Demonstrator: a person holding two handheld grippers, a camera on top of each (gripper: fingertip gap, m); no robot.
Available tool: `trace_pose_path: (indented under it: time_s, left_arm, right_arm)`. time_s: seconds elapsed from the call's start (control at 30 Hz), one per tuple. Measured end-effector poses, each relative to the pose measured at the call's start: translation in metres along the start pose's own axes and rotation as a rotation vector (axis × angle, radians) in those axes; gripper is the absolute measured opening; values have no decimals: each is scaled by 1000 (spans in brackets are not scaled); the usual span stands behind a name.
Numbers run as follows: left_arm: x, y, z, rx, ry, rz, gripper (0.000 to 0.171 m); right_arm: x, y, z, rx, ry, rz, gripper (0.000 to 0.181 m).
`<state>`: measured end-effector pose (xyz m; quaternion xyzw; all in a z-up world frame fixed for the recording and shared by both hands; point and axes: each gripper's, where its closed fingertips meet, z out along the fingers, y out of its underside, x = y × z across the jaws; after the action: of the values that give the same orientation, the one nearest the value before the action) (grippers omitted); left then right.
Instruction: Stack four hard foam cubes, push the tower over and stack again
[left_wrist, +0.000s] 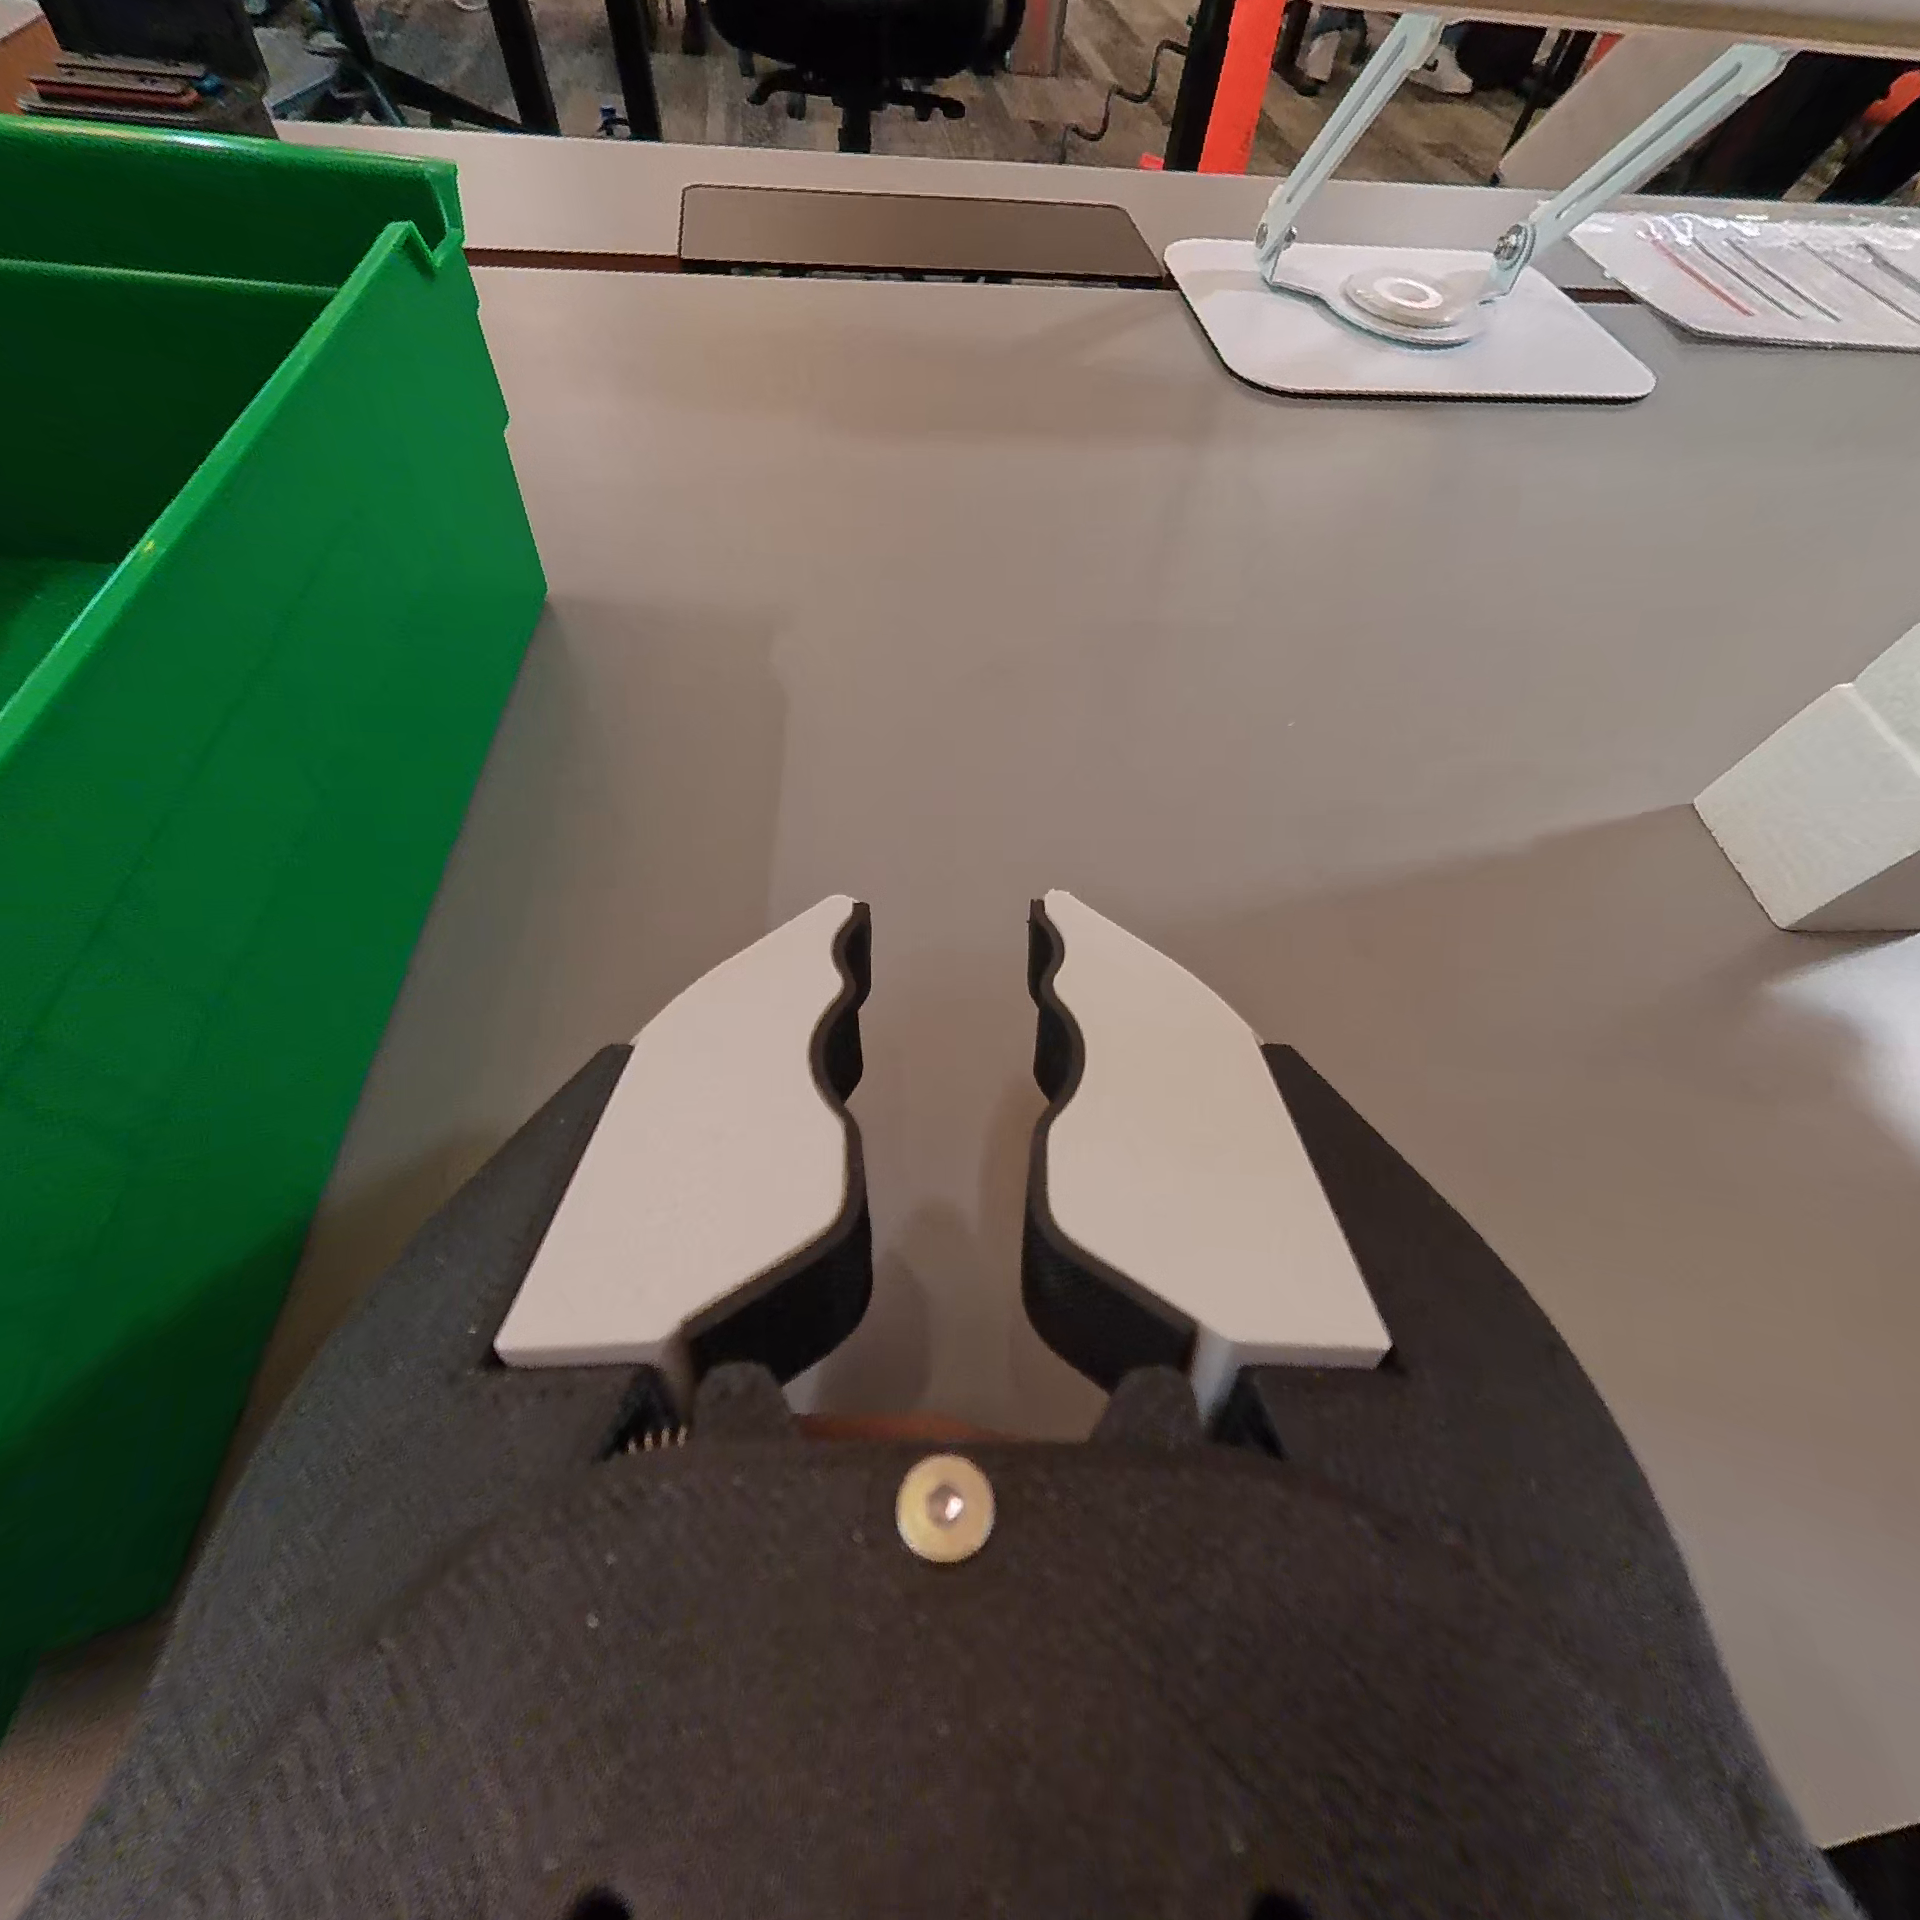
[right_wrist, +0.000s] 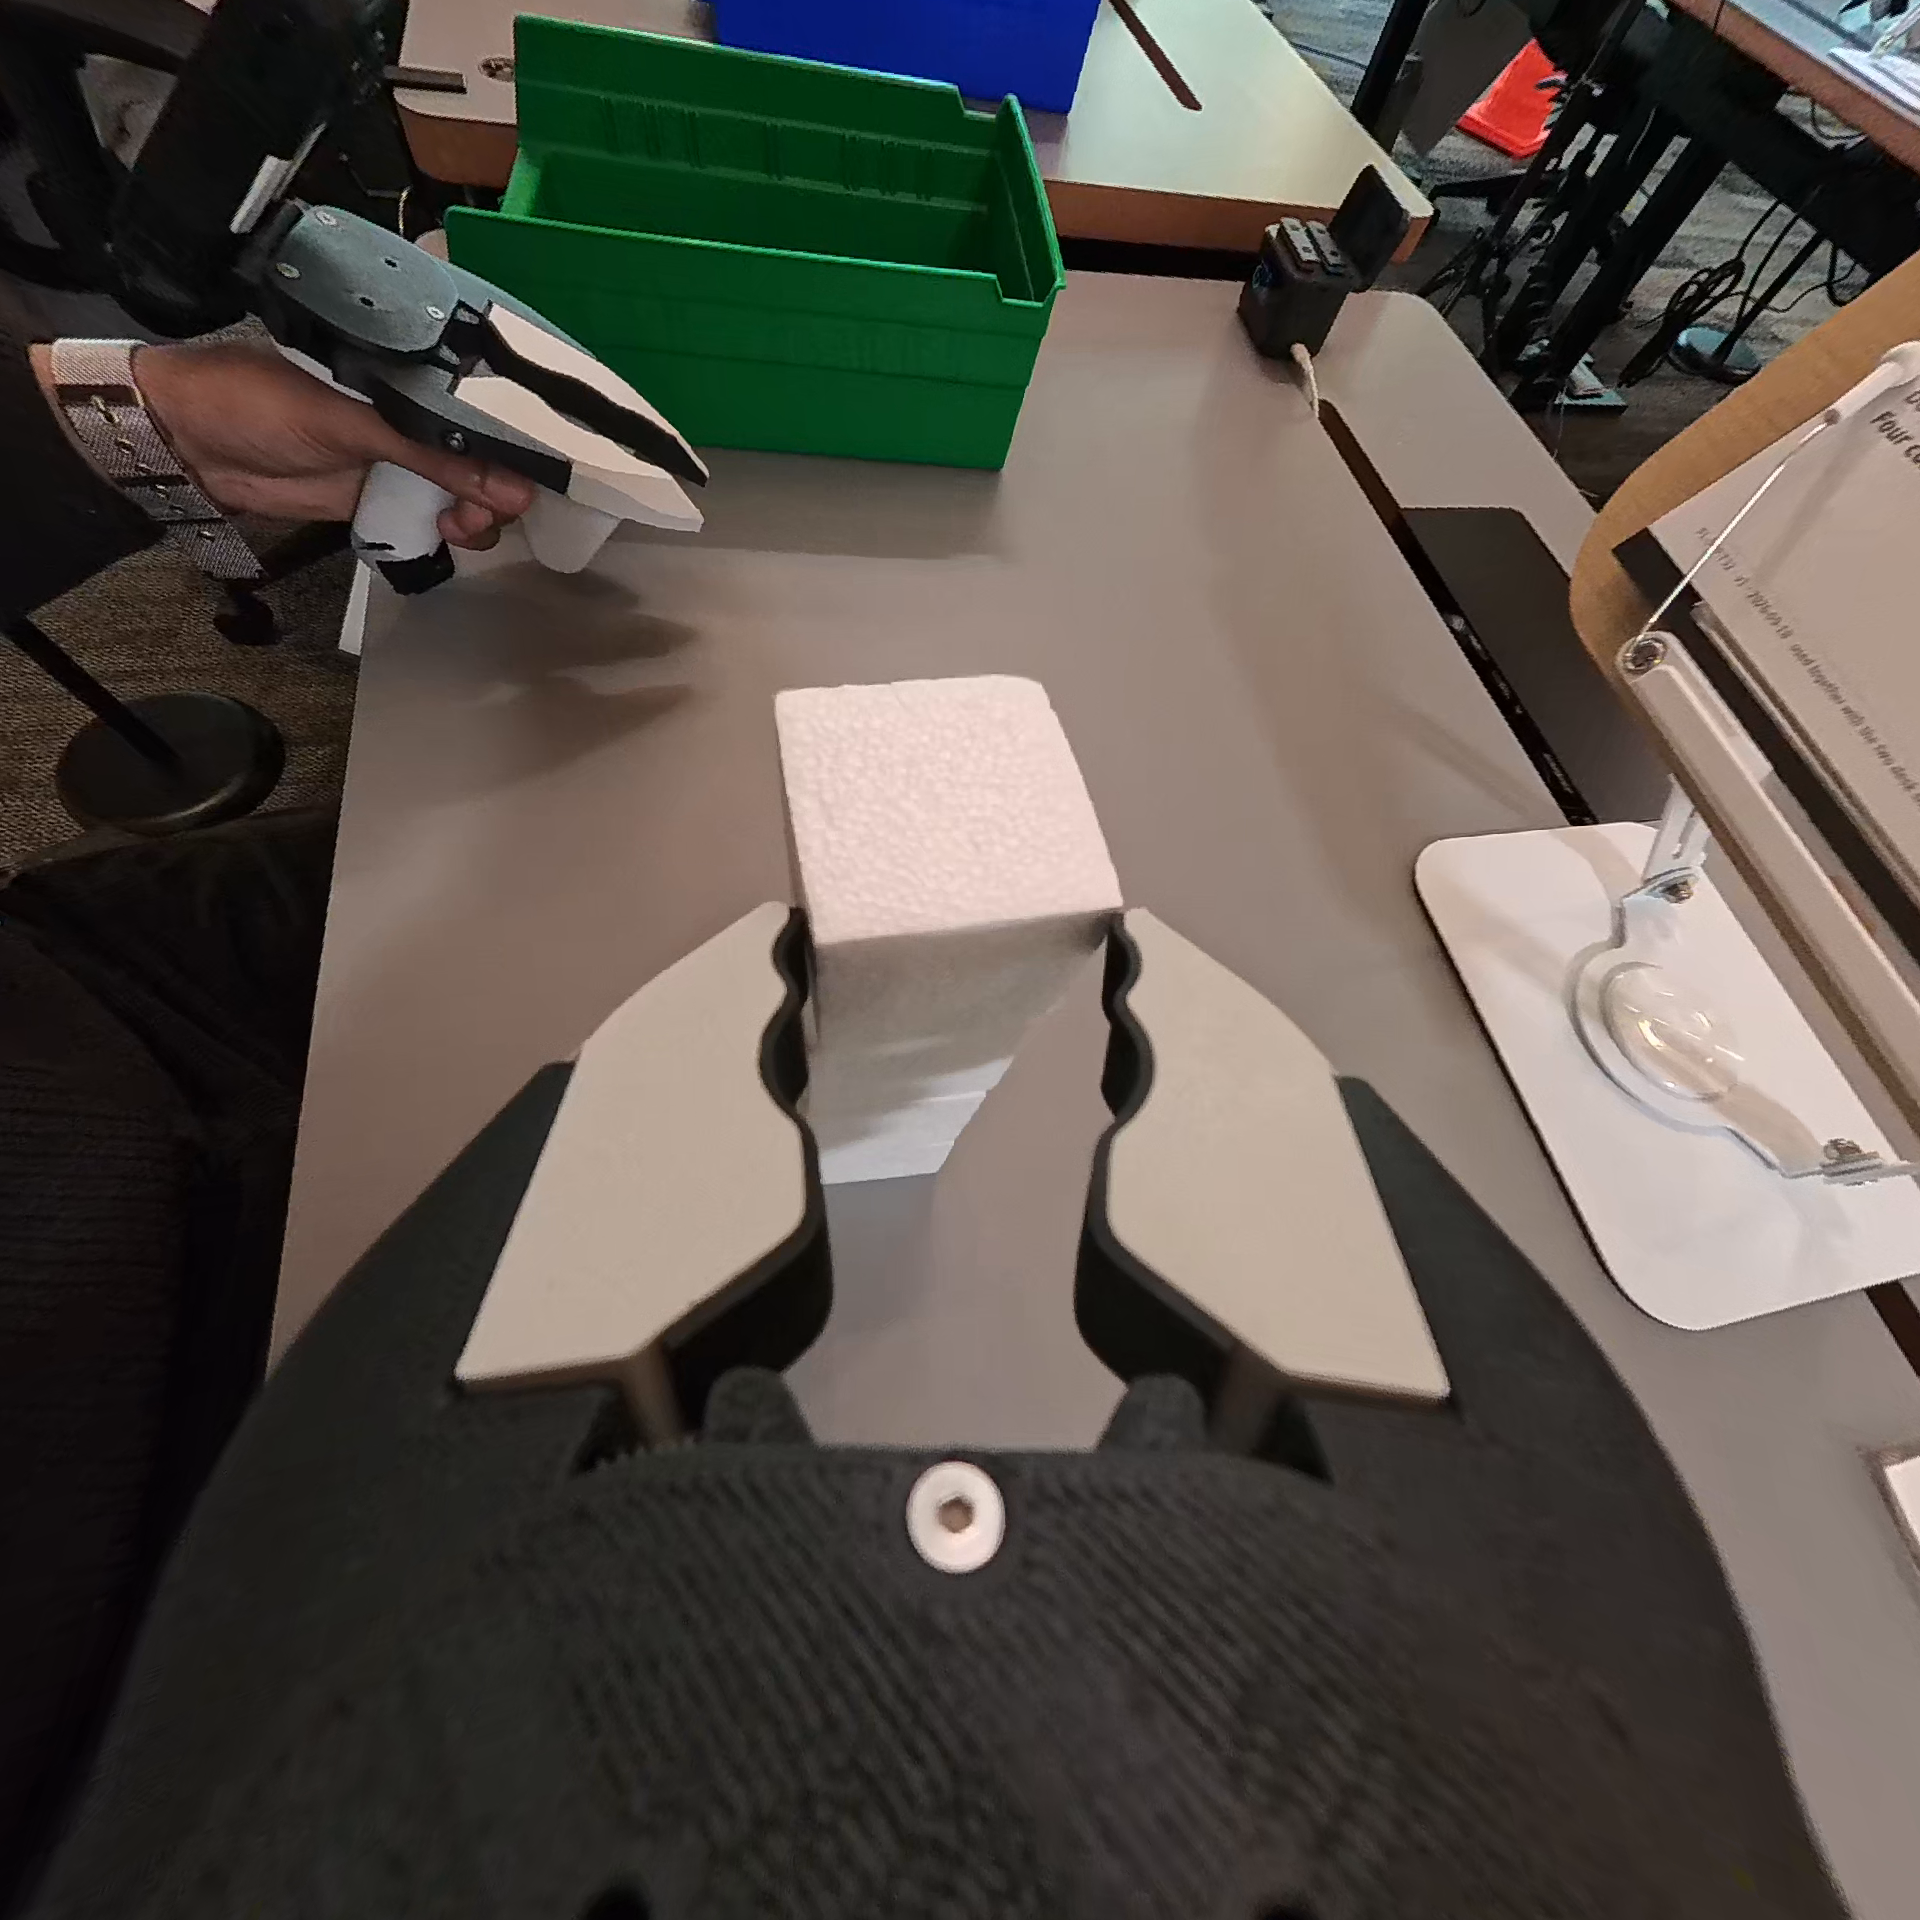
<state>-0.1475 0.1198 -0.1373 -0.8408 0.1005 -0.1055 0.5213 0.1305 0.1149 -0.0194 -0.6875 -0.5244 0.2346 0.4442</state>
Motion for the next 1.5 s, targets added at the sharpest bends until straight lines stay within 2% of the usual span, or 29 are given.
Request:
trace_pose_path:
  time_s: [0.37,0.47,0.6,0.77,0.97,1.17,1.2,1.23,1.27,1.33,1.4,1.5]
  left_arm:
    - [0,0,0,-3,-3,3,30]
    - [0,1,0,-4,-3,2,30]
    - [0,0,0,-3,-2,1,30]
    - [1,-2,1,3,3,-1,30]
    - [11,-8,11,8,38,6,30]
    - [38,-17,33,1,128,43,30]
    - [45,-19,37,1,148,51,30]
    - [53,-21,41,1,170,59,30]
    - [61,-23,45,3,193,66,28]
    - [79,-28,53,8,249,75,24]
    - [98,-31,60,5,304,95,21]
    - [119,-35,71,7,350,140,19]
  right_arm:
    - [-1,-1,1,5,9,-9,57]
    - [2,-1,0,6,37,-10,70]
    - [4,-5,-4,37,41,5,73]
    - [10,-17,-16,123,75,26,73]
    - [19,-33,-40,315,146,105,73]
    - [45,-24,-88,492,324,275,59]
    - [48,-20,-97,520,350,312,49]
    - [50,-15,-106,544,378,346,30]
    - [53,-8,-117,573,422,381,1]
    - [64,12,-142,657,617,479,0]
    - [69,43,-149,610,772,547,0]
    - [65,81,-138,439,940,533,0]
